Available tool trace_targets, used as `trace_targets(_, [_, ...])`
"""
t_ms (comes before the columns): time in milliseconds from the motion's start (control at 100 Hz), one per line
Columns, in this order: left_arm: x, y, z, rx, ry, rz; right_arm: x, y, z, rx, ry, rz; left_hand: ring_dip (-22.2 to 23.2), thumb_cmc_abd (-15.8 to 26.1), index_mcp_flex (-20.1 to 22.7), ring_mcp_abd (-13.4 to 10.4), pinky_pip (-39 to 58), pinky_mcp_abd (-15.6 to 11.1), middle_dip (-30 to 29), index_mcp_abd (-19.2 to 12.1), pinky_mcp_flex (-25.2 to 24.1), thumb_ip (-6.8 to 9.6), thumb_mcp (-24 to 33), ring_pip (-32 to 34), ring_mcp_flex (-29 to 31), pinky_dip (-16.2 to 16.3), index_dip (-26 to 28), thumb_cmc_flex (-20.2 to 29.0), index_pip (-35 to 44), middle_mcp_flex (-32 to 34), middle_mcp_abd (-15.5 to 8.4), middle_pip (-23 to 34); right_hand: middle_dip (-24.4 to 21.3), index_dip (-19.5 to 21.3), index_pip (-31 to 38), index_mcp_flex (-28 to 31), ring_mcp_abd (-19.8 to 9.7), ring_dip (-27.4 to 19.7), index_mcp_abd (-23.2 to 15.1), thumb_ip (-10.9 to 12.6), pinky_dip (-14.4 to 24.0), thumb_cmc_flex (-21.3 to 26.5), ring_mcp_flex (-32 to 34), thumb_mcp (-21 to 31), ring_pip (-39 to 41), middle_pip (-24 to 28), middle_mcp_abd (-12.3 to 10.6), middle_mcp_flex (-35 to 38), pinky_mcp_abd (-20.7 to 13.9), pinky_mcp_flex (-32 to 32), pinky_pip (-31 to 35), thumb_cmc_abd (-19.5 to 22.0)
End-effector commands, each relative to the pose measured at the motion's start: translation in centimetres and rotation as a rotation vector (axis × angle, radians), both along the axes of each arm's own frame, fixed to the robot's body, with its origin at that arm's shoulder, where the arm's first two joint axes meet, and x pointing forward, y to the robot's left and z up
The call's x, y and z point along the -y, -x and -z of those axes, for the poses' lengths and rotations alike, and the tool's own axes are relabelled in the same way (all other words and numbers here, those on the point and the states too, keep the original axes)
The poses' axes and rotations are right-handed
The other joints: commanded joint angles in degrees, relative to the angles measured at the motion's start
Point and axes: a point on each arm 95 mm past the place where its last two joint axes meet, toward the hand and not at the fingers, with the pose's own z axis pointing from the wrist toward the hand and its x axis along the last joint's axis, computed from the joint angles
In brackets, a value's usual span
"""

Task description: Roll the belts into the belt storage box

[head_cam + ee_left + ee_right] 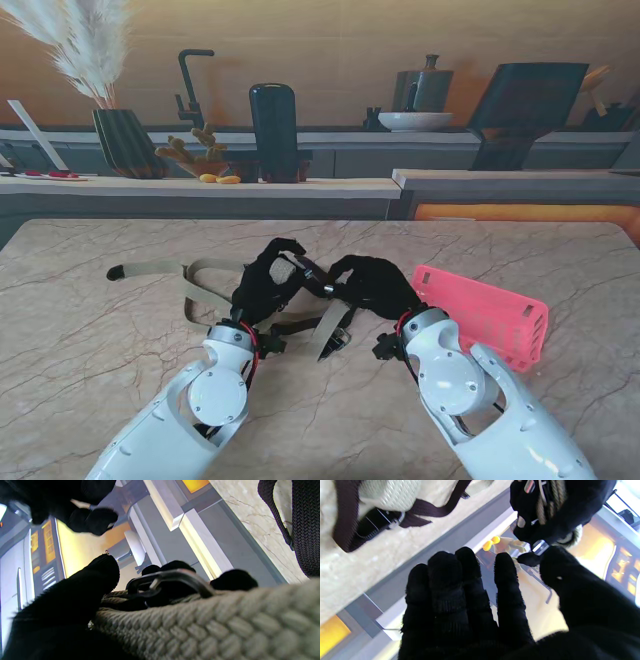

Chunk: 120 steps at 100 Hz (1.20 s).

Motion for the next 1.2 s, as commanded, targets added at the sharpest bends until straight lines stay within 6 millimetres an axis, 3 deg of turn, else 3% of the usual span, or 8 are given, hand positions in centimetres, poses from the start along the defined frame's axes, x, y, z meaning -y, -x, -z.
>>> trace_targets(0, [0.2,-0.1,0.2,0.017,-0.03,0.011,-0.3,-0.1,-0.1,0.026,0.014,-0.003,3.5,-2.8,-0.9,-5.4,9.0,-4.3,2.1,1.0,2.8,-0.24,3.3,6.2,2.4,4.8,-0.3,0.0,-4.8,-0.7,-2.9,1.4,-0.9,1.4,-1.3,-2.1,-2.1,-0.9,-2.1,1.9,-0.6,-3.0,-1.9,2.2,-2.5,-1.7,-0.7,-1.5,-1.7,0.1,-0.5,-2.6])
trace_targets(110, [0.2,-0.2,0.3,0.05,-0.085,0.017,-1.0,-0.5,-0.1,0.083,0.036,-0.013,3.6,-3.8,-3.8,-5.7,8.8,-4.9,2.7,2.5,2.9,-0.91,2.2,6.1,2.4,5.9,-5.0,1.6,-11.6,-2.5,-3.1,0.3,-1.1,2.1,-1.1,-3.0,-2.0,-1.2,-4.0,1.7,-0.5,-4.6,-2.6,1.6,-3.6,-2.4,-0.6,-2.6,-1.7,0.0,-0.8,-2.5])
trace_targets(330, [0.0,-0.7,0.5,0.129,-0.206,0.018,-2.5,-1.6,-0.1,0.13,0.088,-0.022,3.6,-3.1,-8.2,-7.4,8.2,-6.7,-1.9,4.2,2.9,-1.16,-0.9,5.5,2.5,5.9,-11.1,-0.1,-18.8,-8.6,0.4,-7.9,0.5,2.3,-0.2,2.4,-1.2,0.7,0.7,2.1,1.7,-9.8,1.0,-2.7,0.7,1.1,0.5,1.1,-0.1,3.0,2.2,1.4])
trace_targets(390, [-0.1,-0.8,0.6,0.144,-0.227,0.02,-2.8,-1.9,0.0,0.137,0.104,-0.024,3.5,-1.9,-8.7,-7.6,8.5,-7.2,-10.0,4.2,3.0,0.24,-0.3,5.6,2.5,5.6,-12.5,-2.9,-19.4,-12.4,2.8,-13.6,0.6,2.2,-0.4,3.6,-0.9,0.9,1.4,2.2,2.1,-11.0,1.7,-4.1,1.6,1.7,0.7,1.7,0.2,3.4,3.2,2.2])
trace_targets(490, [-0.1,-0.9,0.6,0.143,-0.247,0.028,-3.2,-2.3,0.0,0.142,0.117,-0.033,3.4,-2.0,-9.1,-7.8,10.1,-8.3,-24.9,4.1,3.2,0.08,-1.3,6.8,2.5,5.9,-13.2,-4.4,-20.1,-16.0,7.1,-25.0,0.7,2.2,-0.6,4.5,-0.7,1.0,1.8,2.2,2.2,-12.1,2.1,-5.4,2.1,2.1,0.9,2.2,0.4,3.7,3.8,2.1])
trace_targets(660, [0.0,-1.0,0.8,0.128,-0.257,0.042,-3.9,-2.7,0.1,0.132,0.129,-0.057,2.9,-2.3,-9.5,-8.4,10.7,-9.4,-33.0,3.8,3.3,-0.1,-1.7,7.1,2.5,5.8,-14.1,-5.4,-21.7,-20.4,10.8,-31.9,0.9,2.5,-0.6,5.6,-0.9,1.1,0.9,2.4,2.2,-11.9,2.6,-6.7,2.9,2.6,0.8,2.8,0.5,4.0,4.5,2.3])
trace_targets(990, [0.1,-1.0,0.9,0.133,-0.288,0.065,-5.5,-3.7,0.2,0.082,0.126,-0.095,2.7,-2.6,-10.0,-8.6,11.2,-9.9,-34.2,3.6,3.4,-0.08,-1.5,7.3,2.5,5.8,-14.6,-5.3,-22.6,-21.7,10.5,-33.0,1.3,4.0,2.6,9.5,-0.9,1.4,-3.5,3.3,2.1,-6.9,2.7,-5.4,3.7,3.3,1.1,3.1,0.5,4.0,4.8,3.3])
trace_targets(1190, [0.1,-1.0,0.9,0.144,-0.29,0.074,-6.4,-3.9,0.4,0.03,0.128,-0.118,2.5,-2.9,-10.0,-8.7,11.0,-10.0,-34.3,3.3,3.4,-0.11,-1.3,7.1,2.5,5.6,-14.7,-5.5,-22.8,-21.8,10.0,-33.0,1.0,-7.7,13.2,6.8,-0.7,1.1,-5.1,-0.9,1.6,0.6,3.0,-3.8,3.6,2.9,0.7,4.0,0.4,4.0,4.9,1.8])
